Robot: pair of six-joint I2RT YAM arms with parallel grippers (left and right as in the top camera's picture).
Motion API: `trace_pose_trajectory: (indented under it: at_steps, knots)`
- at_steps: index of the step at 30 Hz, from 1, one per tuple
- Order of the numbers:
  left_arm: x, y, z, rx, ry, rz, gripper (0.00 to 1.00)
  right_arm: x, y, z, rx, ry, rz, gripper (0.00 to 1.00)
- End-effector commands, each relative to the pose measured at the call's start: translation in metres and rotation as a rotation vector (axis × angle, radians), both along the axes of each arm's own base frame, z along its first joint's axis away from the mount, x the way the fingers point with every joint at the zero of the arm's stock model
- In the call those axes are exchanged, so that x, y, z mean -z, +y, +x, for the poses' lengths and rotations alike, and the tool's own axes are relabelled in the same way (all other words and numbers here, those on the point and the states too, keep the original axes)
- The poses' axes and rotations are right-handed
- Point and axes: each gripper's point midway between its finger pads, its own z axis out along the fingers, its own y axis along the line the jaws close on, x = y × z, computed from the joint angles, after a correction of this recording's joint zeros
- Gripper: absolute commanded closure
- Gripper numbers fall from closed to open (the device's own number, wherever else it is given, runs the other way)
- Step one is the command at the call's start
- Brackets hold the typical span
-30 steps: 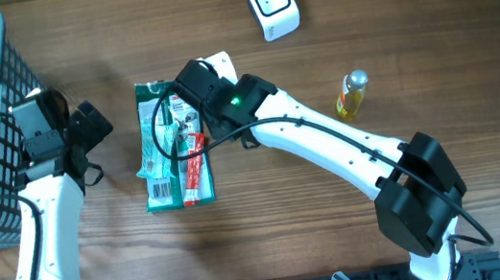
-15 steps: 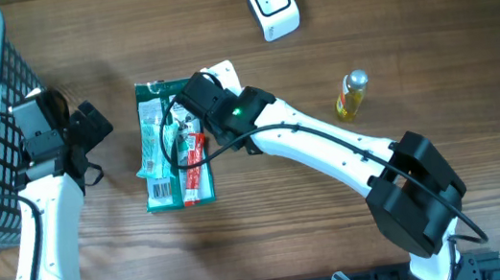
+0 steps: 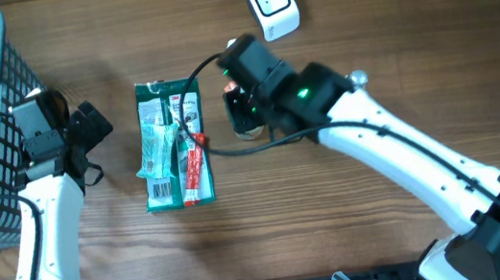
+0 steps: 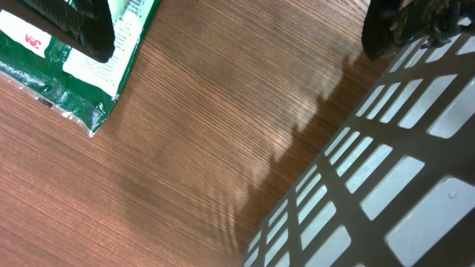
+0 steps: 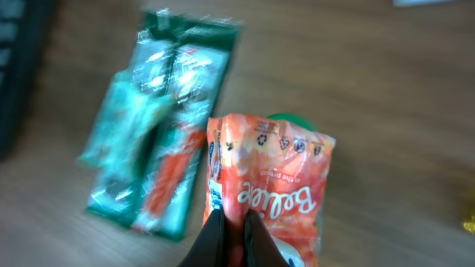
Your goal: Scan the item barcode
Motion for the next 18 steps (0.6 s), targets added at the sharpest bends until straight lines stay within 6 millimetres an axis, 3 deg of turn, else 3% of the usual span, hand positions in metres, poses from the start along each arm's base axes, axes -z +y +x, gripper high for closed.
trace_pose_trajectory:
  at_steps: [1, 3, 6, 10, 18]
  knots:
    - [-0.011, 0.002, 0.004, 0.009, -0.028, 0.012, 0.00, 0.018, 0.026, -0.045, -0.174, 0.234, 0.172, 0.96]
    - [-0.011, 0.002, 0.004, 0.009, -0.028, 0.012, 0.00, 0.046, 0.038, -0.072, -0.255, 0.351, 0.266, 0.96]
    - [-0.011, 0.002, 0.004, 0.009, -0.028, 0.012, 0.00, 0.081, 0.045, -0.094, -0.292, 0.432, 0.375, 0.96]
    - [-0.011, 0.002, 0.004, 0.009, -0.028, 0.012, 0.00, 0.128, 0.042, -0.101, -0.228, 0.424, 0.475, 0.96]
    - [-0.011, 0.002, 0.004, 0.009, -0.028, 0.012, 0.00, 0.172, 0.018, -0.098, -0.026, 0.335, 0.541, 0.96]
